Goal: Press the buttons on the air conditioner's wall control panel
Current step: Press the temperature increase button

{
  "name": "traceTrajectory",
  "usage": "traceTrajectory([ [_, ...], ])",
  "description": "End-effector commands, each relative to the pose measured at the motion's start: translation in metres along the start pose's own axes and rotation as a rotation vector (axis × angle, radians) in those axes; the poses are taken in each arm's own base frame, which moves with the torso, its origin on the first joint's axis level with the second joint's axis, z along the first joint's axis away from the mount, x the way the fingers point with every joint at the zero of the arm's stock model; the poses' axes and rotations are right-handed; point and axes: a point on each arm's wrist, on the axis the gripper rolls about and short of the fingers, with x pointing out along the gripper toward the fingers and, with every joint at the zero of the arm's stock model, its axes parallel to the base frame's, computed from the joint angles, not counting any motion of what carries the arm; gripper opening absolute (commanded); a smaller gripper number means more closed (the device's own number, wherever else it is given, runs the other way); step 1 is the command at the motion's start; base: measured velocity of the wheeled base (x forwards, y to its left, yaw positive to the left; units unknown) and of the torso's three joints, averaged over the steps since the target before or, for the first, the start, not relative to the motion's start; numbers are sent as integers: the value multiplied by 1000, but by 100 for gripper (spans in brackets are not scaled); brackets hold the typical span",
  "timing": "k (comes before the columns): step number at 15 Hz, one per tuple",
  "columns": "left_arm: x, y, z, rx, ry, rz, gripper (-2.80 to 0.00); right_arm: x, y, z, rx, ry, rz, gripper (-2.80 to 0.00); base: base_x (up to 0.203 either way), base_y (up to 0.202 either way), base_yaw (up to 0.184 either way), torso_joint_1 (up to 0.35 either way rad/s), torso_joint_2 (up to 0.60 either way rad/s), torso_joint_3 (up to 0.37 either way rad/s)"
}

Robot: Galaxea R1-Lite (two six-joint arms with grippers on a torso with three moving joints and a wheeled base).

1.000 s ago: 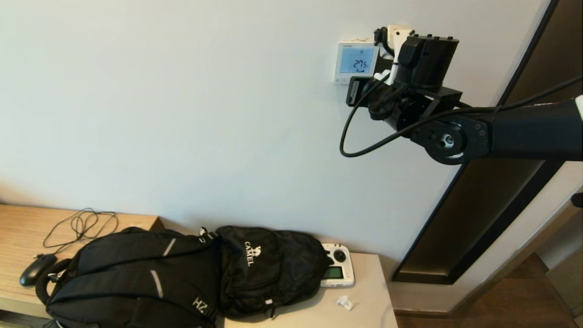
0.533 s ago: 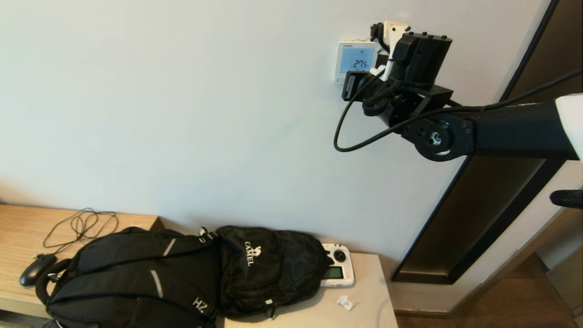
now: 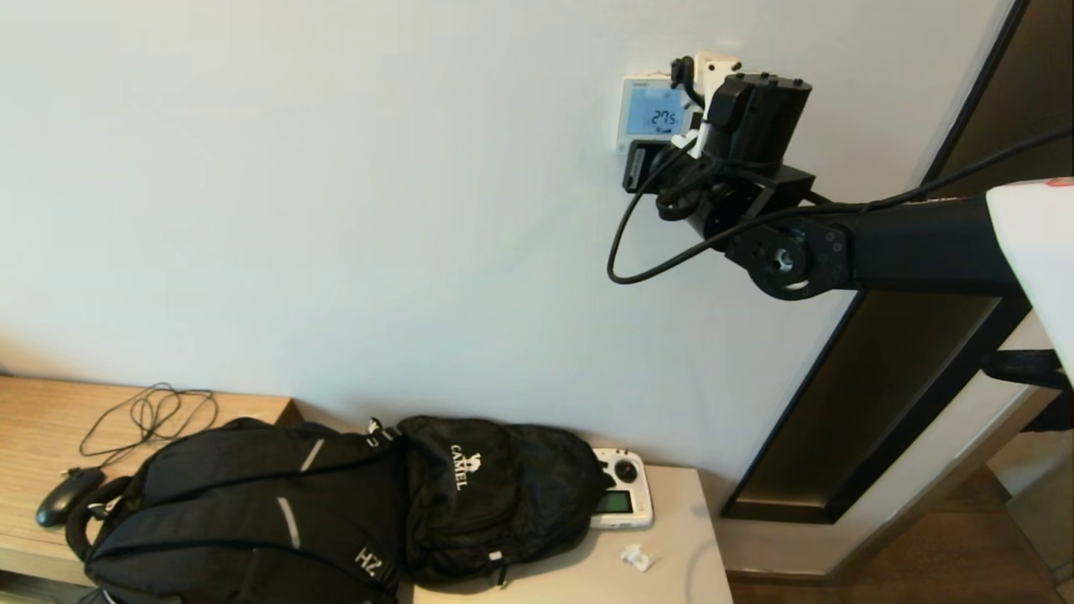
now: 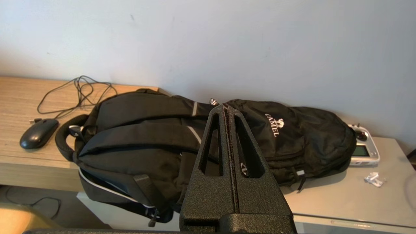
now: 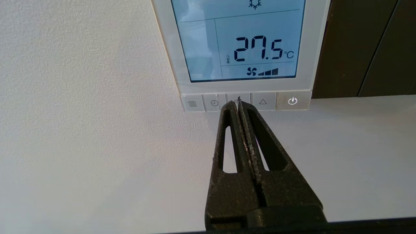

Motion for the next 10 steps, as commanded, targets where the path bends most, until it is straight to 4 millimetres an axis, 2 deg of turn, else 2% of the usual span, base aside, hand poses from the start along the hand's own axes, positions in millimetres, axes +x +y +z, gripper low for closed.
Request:
traceTrajectory([
  [1, 0, 0, 0, -1, -1, 1, -280, 3, 1, -3, 0, 0, -1, -280, 0, 0, 0, 0, 0, 0],
  [10, 0, 0, 0, -1, -1, 2, -280, 6, 3, -8, -1, 0, -24, -280, 0, 0, 0, 0, 0, 0],
])
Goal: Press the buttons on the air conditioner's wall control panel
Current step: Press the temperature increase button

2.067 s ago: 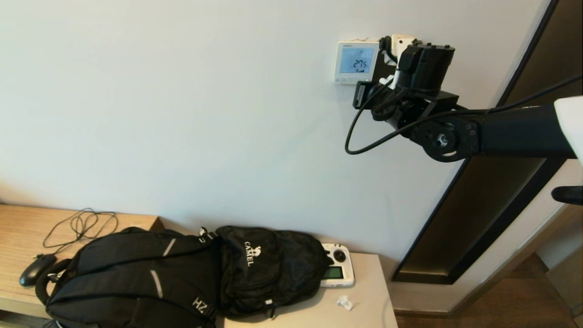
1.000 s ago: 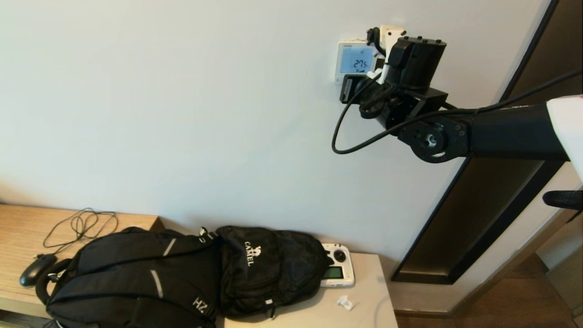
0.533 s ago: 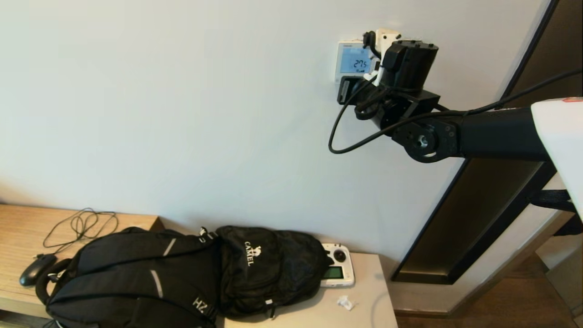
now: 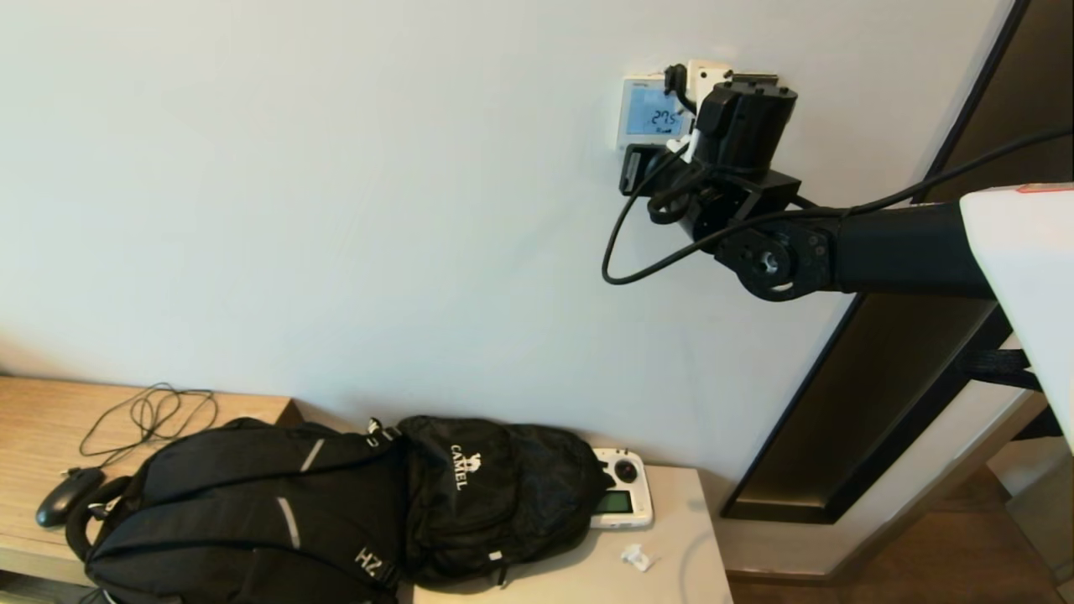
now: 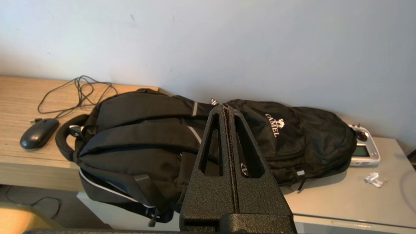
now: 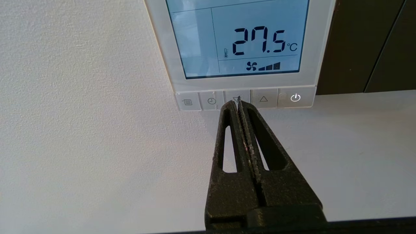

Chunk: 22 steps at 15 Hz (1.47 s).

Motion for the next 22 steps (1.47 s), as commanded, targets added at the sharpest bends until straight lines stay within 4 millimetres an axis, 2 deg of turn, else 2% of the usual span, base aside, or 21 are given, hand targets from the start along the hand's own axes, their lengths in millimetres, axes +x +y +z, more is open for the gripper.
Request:
traceTrajectory([
  [1, 0, 0, 0, 0, -1, 1, -280, 0, 1, -1, 1, -2, -1, -280, 0, 0, 0, 0, 0, 0],
  [22, 0, 0, 0, 0, -1, 2, -280, 1, -5, -2, -7, 6, -29, -280, 0, 0, 0, 0, 0, 0],
])
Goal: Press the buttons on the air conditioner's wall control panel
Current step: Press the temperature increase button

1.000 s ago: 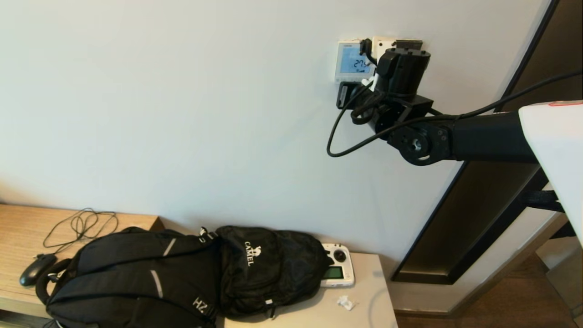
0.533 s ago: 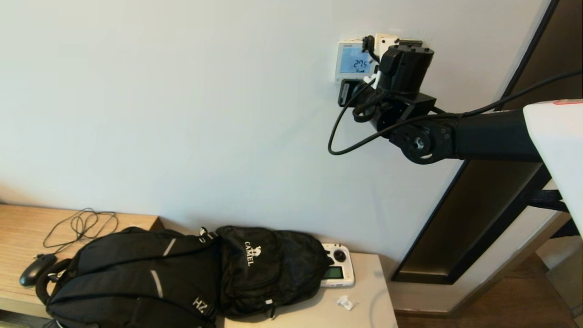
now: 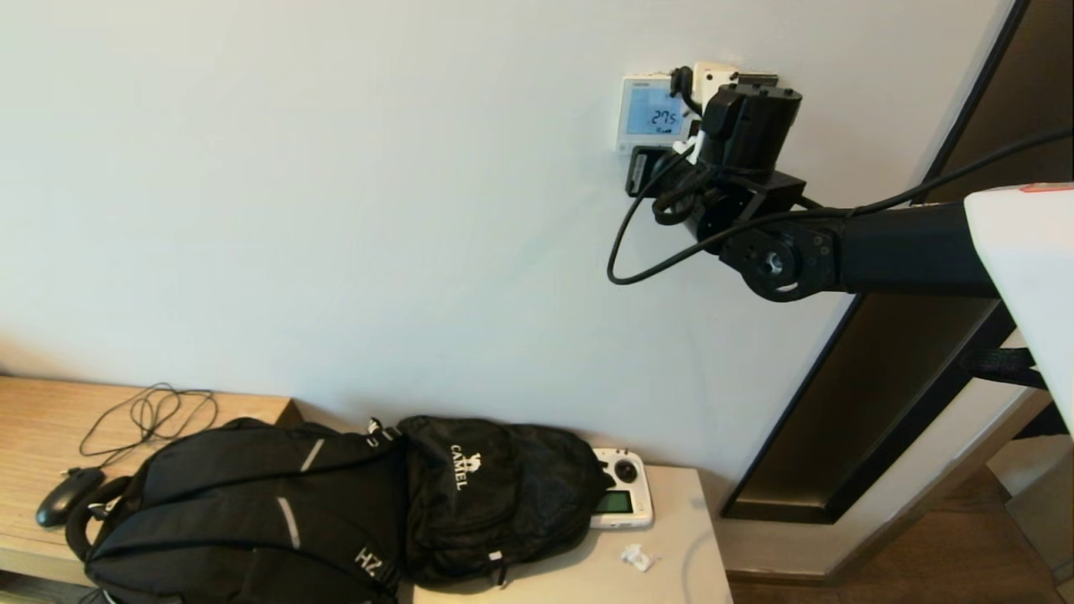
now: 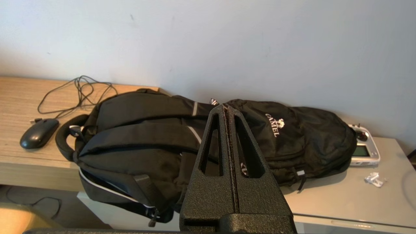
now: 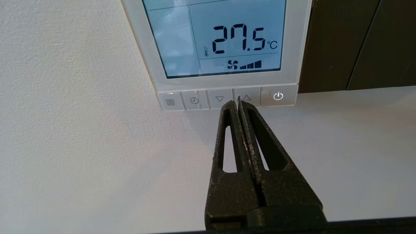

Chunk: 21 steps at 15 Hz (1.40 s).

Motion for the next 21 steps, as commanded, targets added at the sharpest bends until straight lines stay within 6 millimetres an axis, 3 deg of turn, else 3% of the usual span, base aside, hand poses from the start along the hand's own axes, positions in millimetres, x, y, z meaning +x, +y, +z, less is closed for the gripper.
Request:
traceTrajectory([
  [1, 0, 0, 0, -1, -1, -1, -280, 0, 0, -1, -5, -1, -3, -280, 0, 0, 0, 0, 0, 0],
  [21, 0, 0, 0, -1, -1, 0, -280, 7, -4, -7, -14, 0, -16, -280, 0, 0, 0, 0, 0, 0],
])
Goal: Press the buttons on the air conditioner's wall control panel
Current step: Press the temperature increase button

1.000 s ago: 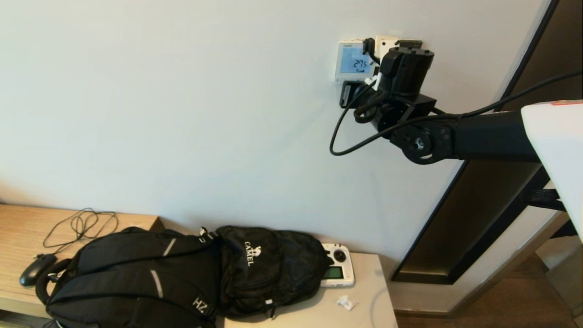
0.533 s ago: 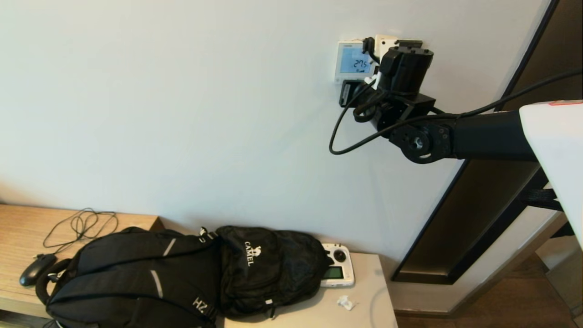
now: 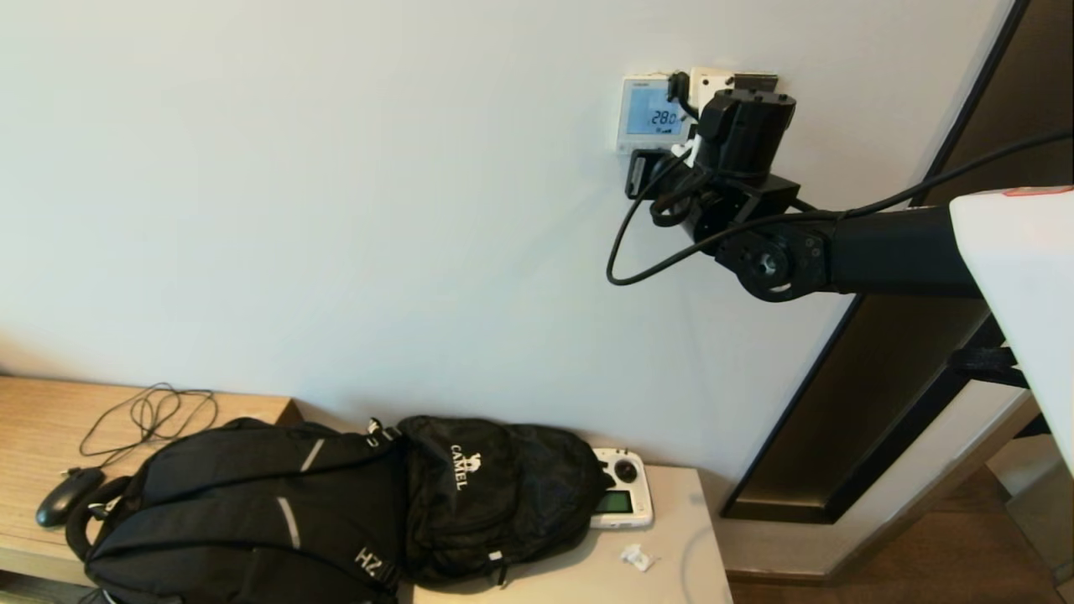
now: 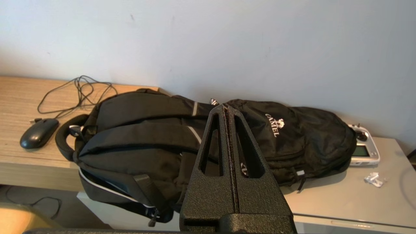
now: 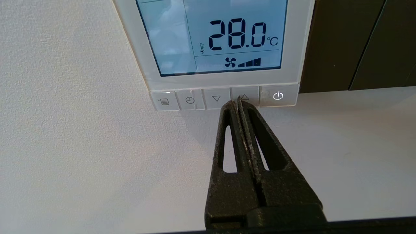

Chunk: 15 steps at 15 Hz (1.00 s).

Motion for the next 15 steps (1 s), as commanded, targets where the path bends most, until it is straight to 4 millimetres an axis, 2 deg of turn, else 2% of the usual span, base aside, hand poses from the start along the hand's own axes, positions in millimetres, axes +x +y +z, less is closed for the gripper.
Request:
traceTrajectory([
  [1, 0, 0, 0, 0, -1, 1, -280, 1, 0, 0, 1, -3, -3, -280, 0, 0, 0, 0, 0, 0],
  [8, 0, 0, 0, 0, -2, 0, -280, 3, -2, -1, 3, -6, -9, -280, 0, 0, 0, 0, 0, 0],
  [12, 0, 0, 0, 0, -1, 1, -280, -19, 2, 18, 16, -9, 21, -280, 0, 0, 0, 0, 0, 0],
  [15, 0, 0, 0, 0, -1, 2, -280, -21, 3, 21, 21, -25, 24, -280, 0, 0, 0, 0, 0, 0],
])
